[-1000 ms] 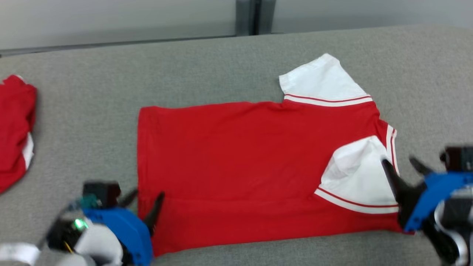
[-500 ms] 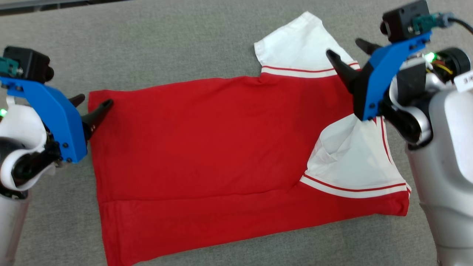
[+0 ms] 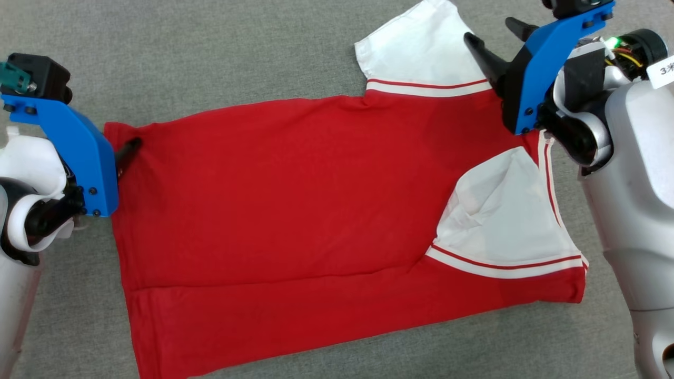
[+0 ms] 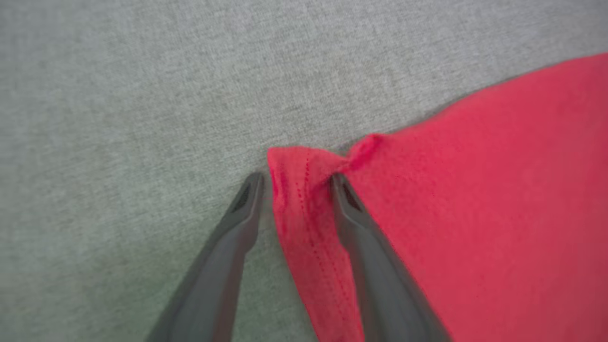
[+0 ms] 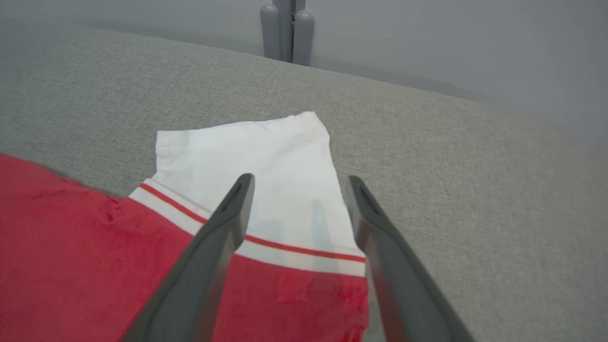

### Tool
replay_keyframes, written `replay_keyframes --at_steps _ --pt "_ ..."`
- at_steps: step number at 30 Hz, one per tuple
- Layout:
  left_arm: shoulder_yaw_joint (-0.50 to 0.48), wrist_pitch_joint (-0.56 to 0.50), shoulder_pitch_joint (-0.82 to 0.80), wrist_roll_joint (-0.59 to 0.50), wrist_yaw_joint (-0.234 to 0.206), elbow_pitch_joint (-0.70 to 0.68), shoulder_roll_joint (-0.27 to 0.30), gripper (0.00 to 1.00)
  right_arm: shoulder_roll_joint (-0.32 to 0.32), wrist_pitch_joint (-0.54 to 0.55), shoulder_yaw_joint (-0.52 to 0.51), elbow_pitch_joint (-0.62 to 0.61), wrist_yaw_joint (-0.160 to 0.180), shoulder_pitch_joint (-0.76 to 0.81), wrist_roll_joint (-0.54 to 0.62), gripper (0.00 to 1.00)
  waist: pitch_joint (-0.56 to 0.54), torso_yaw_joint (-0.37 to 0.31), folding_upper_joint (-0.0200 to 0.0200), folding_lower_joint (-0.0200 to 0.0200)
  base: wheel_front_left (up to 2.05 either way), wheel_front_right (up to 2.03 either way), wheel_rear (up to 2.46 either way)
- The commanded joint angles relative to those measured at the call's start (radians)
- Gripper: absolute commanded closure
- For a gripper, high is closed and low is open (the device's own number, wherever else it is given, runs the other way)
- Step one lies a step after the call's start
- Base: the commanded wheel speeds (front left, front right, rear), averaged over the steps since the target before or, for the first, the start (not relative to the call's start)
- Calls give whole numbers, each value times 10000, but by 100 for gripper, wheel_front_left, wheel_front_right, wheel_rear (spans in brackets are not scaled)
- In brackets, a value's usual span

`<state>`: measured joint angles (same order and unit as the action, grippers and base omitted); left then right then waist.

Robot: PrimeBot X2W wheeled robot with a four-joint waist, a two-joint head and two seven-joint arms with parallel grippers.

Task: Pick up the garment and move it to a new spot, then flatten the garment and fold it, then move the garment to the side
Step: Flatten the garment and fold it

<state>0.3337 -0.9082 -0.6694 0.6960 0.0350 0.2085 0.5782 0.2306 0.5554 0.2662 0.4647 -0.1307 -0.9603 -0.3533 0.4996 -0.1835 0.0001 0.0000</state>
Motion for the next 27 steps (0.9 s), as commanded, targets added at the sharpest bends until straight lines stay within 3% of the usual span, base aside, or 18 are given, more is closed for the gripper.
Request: replay_keyframes --at_steps 1,10,16,22,23,24,25,27 --pt "152 -74 79 -202 -161 146 26 100 81 -120 16 196 -2 -275 -106 0 107 115 -1 0 0 0 0" --pt "300 1665 -362 -564 -109 -570 -950 100 501 -303 -740 1688 -2 -1230 313 0 695 1157 -1 0 0 0 0" --pt "853 2832 -197 -714 112 -941 -1946 100 942 -469 -1713 3132 0 -2059 1163 0 1209 2291 -1 0 0 0 0" --pt "1195 3522 -57 -696 275 -1066 -2528 100 1162 -268 -1567 3963 -2 -2386 1446 0 1477 2795 -1 0 0 0 0" --pt "1212 3606 -28 -692 293 -1039 -2560 100 1115 -133 -1462 4122 -2 -2318 1425 5 1472 2804 -1 0 0 0 0" --pt "1223 3667 -6 -713 296 -987 -2561 100 1083 -64 -1330 4205 -4 -2277 1403 73 1453 2797 -1 0 0 0 0" --pt "1208 3750 24 -732 275 -925 -2580 100 1105 -96 -1188 4216 -13 -2275 1401 100 1417 2771 -1 0 0 0 0" --pt "1084 4003 110 -798 126 -801 -2585 100 1161 -105 -954 4157 -11 -2179 1297 100 1264 2663 -1 0 0 0 0"
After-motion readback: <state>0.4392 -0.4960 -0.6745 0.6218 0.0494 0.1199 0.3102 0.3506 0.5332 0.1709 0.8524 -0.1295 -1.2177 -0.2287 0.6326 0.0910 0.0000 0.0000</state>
